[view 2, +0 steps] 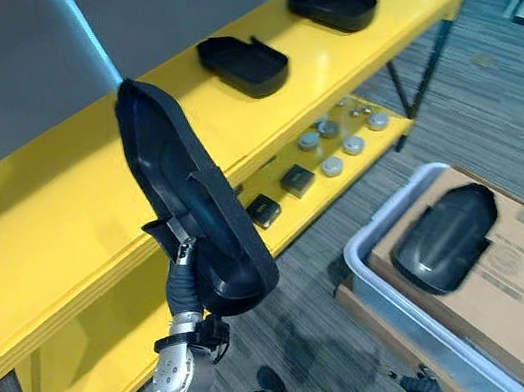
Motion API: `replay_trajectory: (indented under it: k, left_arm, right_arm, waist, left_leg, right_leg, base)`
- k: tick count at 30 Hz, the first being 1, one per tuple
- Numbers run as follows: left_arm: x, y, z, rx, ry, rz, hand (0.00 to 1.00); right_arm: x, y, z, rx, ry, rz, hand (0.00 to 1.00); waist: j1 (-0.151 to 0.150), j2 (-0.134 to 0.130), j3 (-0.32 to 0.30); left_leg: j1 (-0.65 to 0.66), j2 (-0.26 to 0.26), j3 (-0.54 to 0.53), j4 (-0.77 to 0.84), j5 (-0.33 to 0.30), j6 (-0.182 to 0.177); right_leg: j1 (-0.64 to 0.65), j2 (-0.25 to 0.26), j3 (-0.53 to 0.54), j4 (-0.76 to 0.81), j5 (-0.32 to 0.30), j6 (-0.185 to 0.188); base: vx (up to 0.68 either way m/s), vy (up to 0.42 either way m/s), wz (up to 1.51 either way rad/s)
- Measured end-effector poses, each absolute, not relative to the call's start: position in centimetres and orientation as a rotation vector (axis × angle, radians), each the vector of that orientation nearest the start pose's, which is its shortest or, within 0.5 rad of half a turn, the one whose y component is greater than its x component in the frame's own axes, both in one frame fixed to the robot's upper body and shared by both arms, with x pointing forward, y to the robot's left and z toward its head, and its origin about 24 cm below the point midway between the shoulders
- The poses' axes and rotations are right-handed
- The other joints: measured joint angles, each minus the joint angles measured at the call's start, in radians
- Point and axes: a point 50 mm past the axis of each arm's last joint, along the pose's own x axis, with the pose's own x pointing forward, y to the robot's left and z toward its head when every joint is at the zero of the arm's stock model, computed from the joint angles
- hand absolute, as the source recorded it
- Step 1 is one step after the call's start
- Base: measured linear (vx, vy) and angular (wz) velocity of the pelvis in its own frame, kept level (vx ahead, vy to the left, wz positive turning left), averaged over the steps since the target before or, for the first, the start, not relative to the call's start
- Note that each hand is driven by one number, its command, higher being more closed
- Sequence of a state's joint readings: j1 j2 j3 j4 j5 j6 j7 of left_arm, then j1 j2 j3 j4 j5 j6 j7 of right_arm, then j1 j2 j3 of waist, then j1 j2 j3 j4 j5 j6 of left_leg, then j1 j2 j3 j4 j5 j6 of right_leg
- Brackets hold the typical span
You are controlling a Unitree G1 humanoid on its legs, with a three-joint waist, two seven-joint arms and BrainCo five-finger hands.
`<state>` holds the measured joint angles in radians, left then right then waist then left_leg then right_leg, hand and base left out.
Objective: Walk over and take plastic housings, then place them on the shelf
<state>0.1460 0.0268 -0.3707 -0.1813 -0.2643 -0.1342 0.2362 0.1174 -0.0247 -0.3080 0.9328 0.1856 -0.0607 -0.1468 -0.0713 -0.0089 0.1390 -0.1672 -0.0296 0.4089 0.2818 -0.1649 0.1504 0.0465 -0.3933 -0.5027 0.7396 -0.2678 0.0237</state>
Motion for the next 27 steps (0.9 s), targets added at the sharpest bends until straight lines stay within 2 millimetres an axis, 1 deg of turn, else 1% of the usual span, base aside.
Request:
replay_trajectory:
  k: [1,2,3,4,5,6,7,8,9,10,11,12,13,14,15,18,19,20,21,23,24,25,27]
  left_arm:
    - [21.8,9.0,6.1,-0.322,-0.098,-0.062,1.0]
    - [21.9,9.0,6.1,-0.321,-0.099,-0.061,1.0]
    - [22.0,9.0,6.1,-0.317,-0.098,-0.06,1.0]
    - [22.1,9.0,6.0,-0.316,-0.097,-0.062,1.0]
    - [22.3,8.8,6.1,-0.311,-0.1,-0.069,1.0]
    - [22.5,8.8,6.1,-0.309,-0.101,-0.069,1.0]
    - [22.6,8.8,6.1,-0.305,-0.104,-0.074,1.0]
    - [22.6,8.8,6.0,-0.301,-0.1,-0.074,1.0]
    - [22.5,8.9,5.8,-0.296,-0.091,-0.071,1.0]
    - [22.5,9.0,5.6,-0.29,-0.086,-0.069,1.0]
    - [22.4,9.0,5.3,-0.291,-0.072,-0.064,1.0]
    - [22.2,9.1,5.1,-0.291,-0.065,-0.06,1.0]
    - [22.2,9.1,5.1,-0.292,-0.064,-0.057,1.0]
    - [22.2,9.2,5.0,-0.292,-0.064,-0.056,1.0]
    - [22.2,9.1,5.0,-0.29,-0.061,-0.059,1.0]
    - [22.2,9.4,4.8,-0.283,-0.058,-0.05,1.0]
    - [22.3,9.5,4.8,-0.267,-0.062,-0.045,1.0]
    - [22.5,9.5,4.9,-0.248,-0.07,-0.041,1.0]
    - [22.6,9.7,5.0,-0.246,-0.073,-0.032,1.0]
    - [23.4,10.4,5.1,-0.208,-0.085,0.026,1.0]
    - [23.6,10.6,5.1,-0.2,-0.087,0.041,1.0]
    - [24.4,11.5,5.4,-0.138,-0.107,0.109,1.0]
    - [24.9,12.1,5.5,-0.097,-0.114,0.152,1.0]
  right_arm:
    - [10.2,-21.0,-15.0,0.194,0.955,-0.539,0.0]
    - [10.2,-20.9,-15.0,0.191,0.953,-0.533,0.0]
    - [10.4,-20.8,-14.9,0.181,0.948,-0.518,0.0]
    - [10.4,-20.8,-14.9,0.181,0.946,-0.515,0.0]
    - [10.9,-20.9,-14.6,0.175,0.923,-0.509,0.0]
    - [11.1,-20.9,-14.5,0.167,0.915,-0.501,0.0]
    - [11.2,-20.8,-14.4,0.155,0.906,-0.483,0.0]
    - [11.0,-20.7,-14.4,0.144,0.907,-0.466,0.0]
    - [10.7,-20.5,-14.5,0.137,0.912,-0.454,0.0]
    - [10.6,-20.4,-14.5,0.134,0.917,-0.444,0.0]
    - [10.6,-20.4,-14.5,0.117,0.916,-0.429,0.0]
    - [10.8,-20.5,-14.3,0.112,0.908,-0.424,0.0]
    - [10.9,-20.5,-14.3,0.11,0.903,-0.419,0.0]
    - [11.0,-20.3,-14.3,0.105,0.9,-0.397,0.0]
    - [10.9,-20.2,-14.3,0.1,0.905,-0.385,0.0]
    - [10.8,-20.5,-14.3,0.091,0.905,-0.386,0.0]
    - [10.8,-20.6,-14.3,0.079,0.907,-0.384,0.0]
    - [10.5,-20.8,-14.3,0.071,0.913,-0.384,0.0]
    - [10.5,-20.8,-14.3,0.07,0.914,-0.385,0.0]
    - [10.3,-21.0,-14.3,0.067,0.915,-0.39,0.0]
    - [10.4,-21.0,-14.3,0.066,0.914,-0.388,0.0]
    - [10.6,-20.9,-14.3,0.065,0.909,-0.383,0.0]
    - [10.6,-20.9,-14.3,0.065,0.91,-0.382,0.0]
  waist:
    - [-0.001,-0.008,0.008]
    - [-0.001,-0.008,0.008]
    - [-0.003,-0.005,0.008]
    - [-0.006,-0.001,0.008]
    - [-0.018,0.006,0.011]
    - [-0.026,0.006,0.011]
    - [-0.027,0.001,0.01]
    - [-0.024,-0.011,0.009]
    - [-0.021,-0.024,0.003]
    - [-0.019,-0.033,-0.001]
    - [-0.019,-0.022,-0.005]
    - [-0.004,-0.011,-0.011]
    - [0.007,-0.005,-0.014]
    - [0.01,0.002,-0.017]
    - [0.005,0.005,-0.018]
    - [-0.012,0.009,-0.021]
    - [-0.029,0.009,-0.022]
    - [-0.027,0.013,-0.024]
    - [-0.028,0.014,-0.025]
    - [-0.028,0.029,-0.033]
    - [-0.028,0.031,-0.034]
    - [-0.028,0.035,-0.035]
    - [-0.029,0.035,-0.035]
  left_leg:
    - [0.049,-0.016,-0.031,-0.038,0.004,-0.005]
    - [0.058,-0.017,-0.034,-0.043,0.004,-0.005]
    - [0.084,-0.024,-0.057,-0.057,0.007,0.0]
    - [0.095,-0.026,-0.069,-0.058,0.006,-0.003]
    - [0.111,-0.031,-0.114,-0.055,0.002,-0.009]
    - [0.117,-0.034,-0.135,-0.053,0.002,-0.009]
    - [0.133,-0.044,-0.164,-0.053,-0.003,-0.017]
    - [0.158,-0.053,-0.168,-0.053,-0.014,-0.035]
    - [0.176,-0.062,-0.168,-0.052,-0.024,-0.05]
    - [0.186,-0.067,-0.168,-0.049,-0.031,-0.055]
    - [0.199,-0.053,-0.177,-0.034,-0.055,-0.063]
    - [0.2,-0.037,-0.179,-0.032,-0.062,-0.076]
    - [0.198,-0.024,-0.176,-0.031,-0.066,-0.083]
    - [0.195,-0.002,-0.175,-0.033,-0.072,-0.096]
    - [0.197,0.017,-0.177,-0.039,-0.073,-0.113]
    - [0.217,0.044,-0.182,-0.075,-0.06,-0.146]
    - [0.23,0.049,-0.189,-0.102,-0.045,-0.171]
    - [0.242,0.053,-0.189,-0.129,-0.03,-0.194]
    - [0.245,0.054,-0.189,-0.139,-0.025,-0.202]
    - [0.245,0.056,-0.19,-0.163,-0.007,-0.206]
    - [0.244,0.056,-0.19,-0.166,-0.006,-0.205]
    - [0.242,0.055,-0.19,-0.176,0.004,-0.192]
    - [0.241,0.055,-0.19,-0.18,0.004,-0.192]
  right_leg:
    - [-0.071,0.053,0.087,-0.019,-0.049,0.011]
    - [-0.083,0.063,0.095,-0.033,-0.053,0.011]
    - [-0.129,0.095,0.119,-0.094,-0.066,0.021]
    - [-0.152,0.115,0.14,-0.133,-0.065,0.023]
    - [-0.205,0.166,0.227,-0.222,-0.056,0.039]
    - [-0.226,0.185,0.27,-0.252,-0.047,0.054]
    - [-0.252,0.207,0.339,-0.291,-0.026,0.079]
    - [-0.26,0.217,0.374,-0.321,0.025,0.081]
    - [-0.257,0.212,0.374,-0.337,0.083,0.066]
    - [-0.253,0.21,0.372,-0.347,0.124,0.055]
    - [-0.235,0.218,0.363,-0.347,0.159,0.056]
    - [-0.224,0.232,0.361,-0.368,0.155,0.05]
    - [-0.221,0.245,0.361,-0.381,0.155,0.048]
    - [-0.207,0.269,0.352,-0.408,0.161,0.035]
    - [-0.193,0.289,0.343,-0.442,0.169,0.022]
    - [-0.155,0.322,0.325,-0.508,0.193,-0.004]
    - [-0.131,0.331,0.31,-0.552,0.208,-0.008]
    - [-0.11,0.341,0.308,-0.598,0.23,-0.013]
    - [-0.101,0.345,0.307,-0.621,0.24,-0.014]
    - [-0.072,0.359,0.303,-0.706,0.282,-0.016]
    - [-0.066,0.36,0.303,-0.722,0.289,-0.015]
    - [-0.057,0.365,0.303,-0.759,0.311,-0.017]
    - [-0.049,0.368,0.303,-0.78,0.324,-0.017]
  base:
    - [0.22,0.097,0.57]
    - [0.34,0.104,0.56]
    - [0.23,0.034,0.44]
    - [0.35,0.035,0.88]
    - [0.22,0.001,0.9]
    - [0.29,-0.012,1.21]
    - [0.28,-0.041,1.11]
    - [0.33,-0.08,1.14]
    - [0.26,-0.094,0.84]
    - [0.31,-0.169,0.89]
    - [0.25,-0.154,0.6]
    - [0.23,-0.151,0.36]
    - [0.17,-0.147,-0.16]
    - [0.2,-0.184,-0.17]
    - [0.19,-0.194,-0.12]
    - [0.14,-0.134,-0.02]
    - [0.12,-0.099,0.07]
    - [0.1,-0.084,0.05]
    - [0.09,-0.054,-0.02]
    - [0.05,-0.025,0.01]
    - [0.0,0.0,0.0]
    - [0.0,0.0,0.0]
    - [0.0,0.0,0.0]
